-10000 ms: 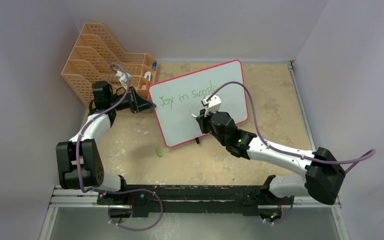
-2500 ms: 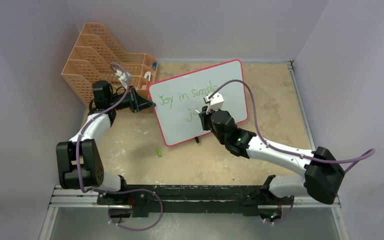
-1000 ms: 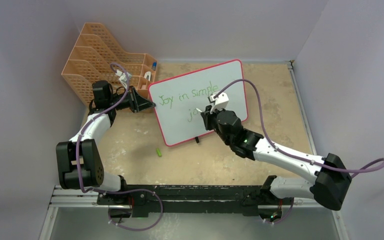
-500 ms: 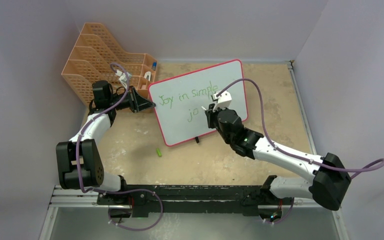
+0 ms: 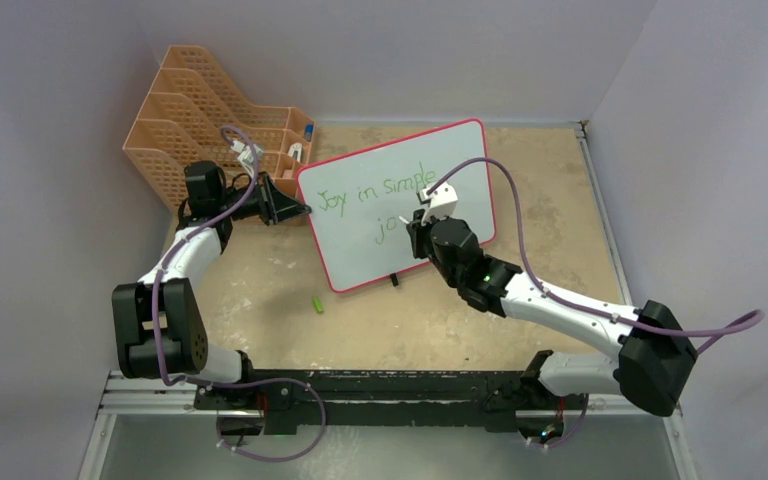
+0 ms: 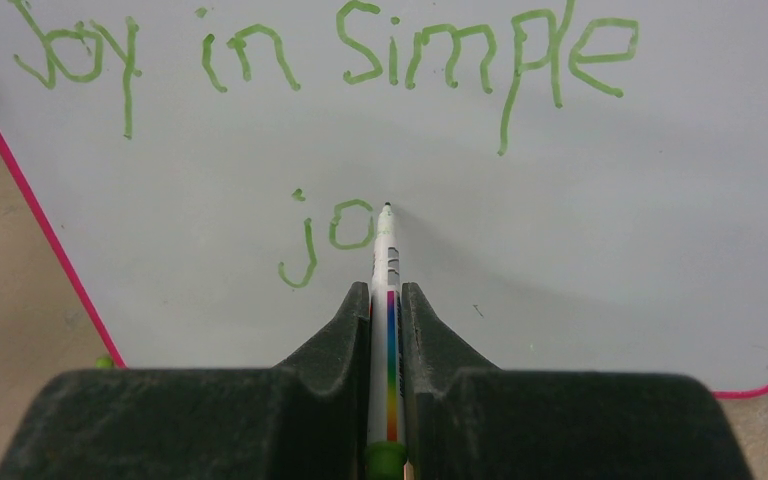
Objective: Write a sentence on the whiteboard
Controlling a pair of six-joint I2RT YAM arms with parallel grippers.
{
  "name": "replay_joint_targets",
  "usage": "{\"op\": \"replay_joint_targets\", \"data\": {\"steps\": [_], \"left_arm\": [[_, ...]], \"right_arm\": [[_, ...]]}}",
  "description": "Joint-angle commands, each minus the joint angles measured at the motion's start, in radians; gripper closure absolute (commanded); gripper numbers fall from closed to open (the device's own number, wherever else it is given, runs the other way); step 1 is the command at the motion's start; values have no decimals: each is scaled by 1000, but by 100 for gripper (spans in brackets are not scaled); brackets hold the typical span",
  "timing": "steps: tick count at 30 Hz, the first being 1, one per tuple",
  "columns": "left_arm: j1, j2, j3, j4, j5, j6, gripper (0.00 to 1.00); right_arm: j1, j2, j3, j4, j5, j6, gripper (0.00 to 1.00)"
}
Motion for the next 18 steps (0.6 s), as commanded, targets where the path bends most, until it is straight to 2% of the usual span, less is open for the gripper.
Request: {"op": "replay_joint_targets", "data": {"steps": [1, 18], "left_arm": [[-6, -22, 31, 5, 5, 21, 100], [-5, -25, 31, 3, 5, 22, 100]], "right_arm": [[-3, 2, 8, 47, -4, -3, 100], [-15, 27, 0, 33, 6, 4, 100]]}}
